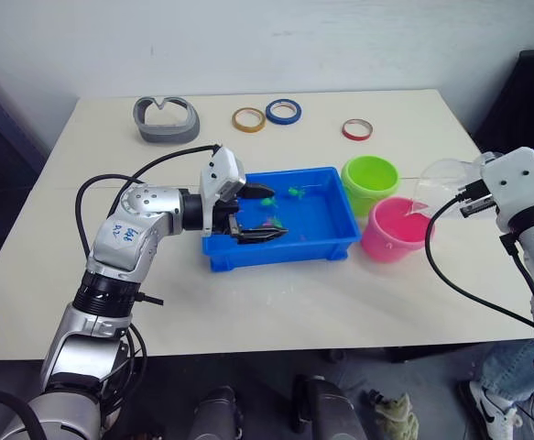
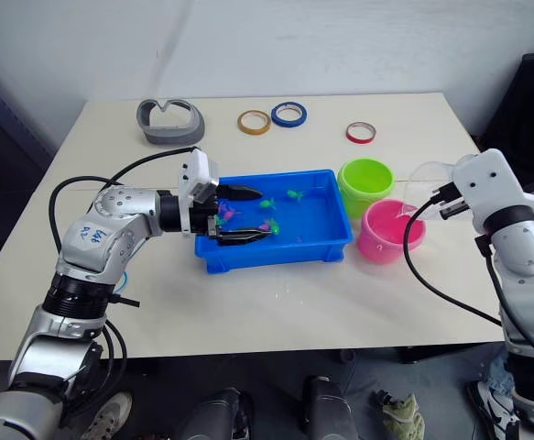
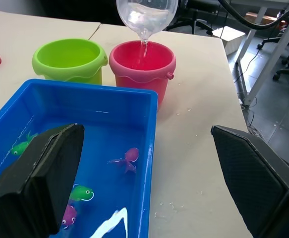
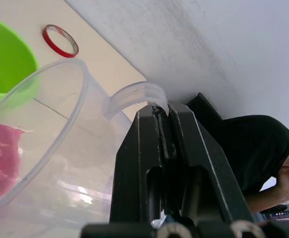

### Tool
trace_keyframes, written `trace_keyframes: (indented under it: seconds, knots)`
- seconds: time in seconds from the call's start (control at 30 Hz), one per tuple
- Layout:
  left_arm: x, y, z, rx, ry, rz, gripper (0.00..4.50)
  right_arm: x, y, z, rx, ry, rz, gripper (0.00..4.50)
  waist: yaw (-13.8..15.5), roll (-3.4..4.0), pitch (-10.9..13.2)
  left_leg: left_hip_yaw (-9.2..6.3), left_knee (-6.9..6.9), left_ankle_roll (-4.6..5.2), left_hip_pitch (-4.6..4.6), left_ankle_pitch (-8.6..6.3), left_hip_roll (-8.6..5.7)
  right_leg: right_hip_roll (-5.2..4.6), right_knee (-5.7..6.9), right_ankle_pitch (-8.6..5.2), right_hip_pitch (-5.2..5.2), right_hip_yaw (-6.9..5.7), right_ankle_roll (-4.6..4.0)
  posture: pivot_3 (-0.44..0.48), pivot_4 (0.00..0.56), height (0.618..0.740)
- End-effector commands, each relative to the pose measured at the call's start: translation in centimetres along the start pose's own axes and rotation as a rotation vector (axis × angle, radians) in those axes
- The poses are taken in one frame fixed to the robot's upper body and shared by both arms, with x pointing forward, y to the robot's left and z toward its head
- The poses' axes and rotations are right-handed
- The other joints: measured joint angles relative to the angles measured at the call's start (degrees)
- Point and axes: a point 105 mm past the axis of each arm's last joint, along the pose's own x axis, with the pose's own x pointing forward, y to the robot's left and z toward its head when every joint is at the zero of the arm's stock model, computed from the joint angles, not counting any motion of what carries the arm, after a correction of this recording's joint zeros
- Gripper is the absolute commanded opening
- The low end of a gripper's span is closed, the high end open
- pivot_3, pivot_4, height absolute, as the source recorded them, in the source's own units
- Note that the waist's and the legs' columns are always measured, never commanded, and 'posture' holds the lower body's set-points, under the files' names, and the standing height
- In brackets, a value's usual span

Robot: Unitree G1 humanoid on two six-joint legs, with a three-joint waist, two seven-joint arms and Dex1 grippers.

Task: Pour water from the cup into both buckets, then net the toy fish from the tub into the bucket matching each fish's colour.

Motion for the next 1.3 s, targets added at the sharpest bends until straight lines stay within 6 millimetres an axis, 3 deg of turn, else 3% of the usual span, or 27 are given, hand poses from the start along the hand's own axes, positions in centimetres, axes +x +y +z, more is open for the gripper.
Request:
trace_keyframes:
  seconds: [0.03, 0.6, 0.97, 1.13, 1.3]
  knots:
    - [-0.2, -0.1, 0.7, 0.039, -0.019, 0.0, 4.5, -0.1, -1.4, 1.3, -0.063, -0.059, -0.043, 0.03, 0.0, 0.0, 0.0, 0.0, 0.0, 0.0, 0.0, 0.0, 0.0, 0.0, 0.0, 0.0, 0.0, 0.0, 0.0, 0.0, 0.15, 0.713]
    - [-0.4, -0.2, 0.4, 0.039, -0.015, -0.001, 4.5, 0.1, -1.3, 1.0, -0.073, -0.06, -0.046, 0.03, -0.02, 0.0, 0.0, 0.01, 0.02, -0.01, 0.01, 0.02, 0.01, 0.03, 0.02, 0.0, 0.0, -0.01, 0.0, 0.0, 0.15, 0.713]
    - [-0.7, 0.4, 0.8, 0.01, -0.05, 0.015, 4.5, 0.3, -2.1, -0.9, 0.233, 0.058, -0.106, 0.03, 0.0, 0.0, 0.0, 0.0, 0.03, -0.01, 0.01, 0.04, 0.01, 0.02, 0.05, 0.0, 0.01, 0.0, 0.0, 0.0, 0.15, 0.713]
    - [-0.9, 1.3, 1.1, 0.007, -0.059, 0.037, 4.5, 0.7, -2.7, -0.4, 0.312, 0.068, -0.13, 0.03, -0.11, 0.0, 0.0, 0.0, 0.05, 0.01, 0.02, 0.05, 0.01, 0.03, 0.08, 0.0, 0.0, -0.01, 0.0, 0.0, 0.15, 0.713]
    - [-1.5, 3.0, 1.1, 0.025, -0.049, 0.076, 4.5, 2.6, -2.6, 1.1, 0.366, 0.061, -0.14, 0.03, -0.19, 0.01, 0.0, 0.14, 0.05, 0.0, 0.03, 0.05, 0.01, 0.04, 0.19, 0.0, -0.13, -0.01, 0.0, 0.0, 0.15, 0.713]
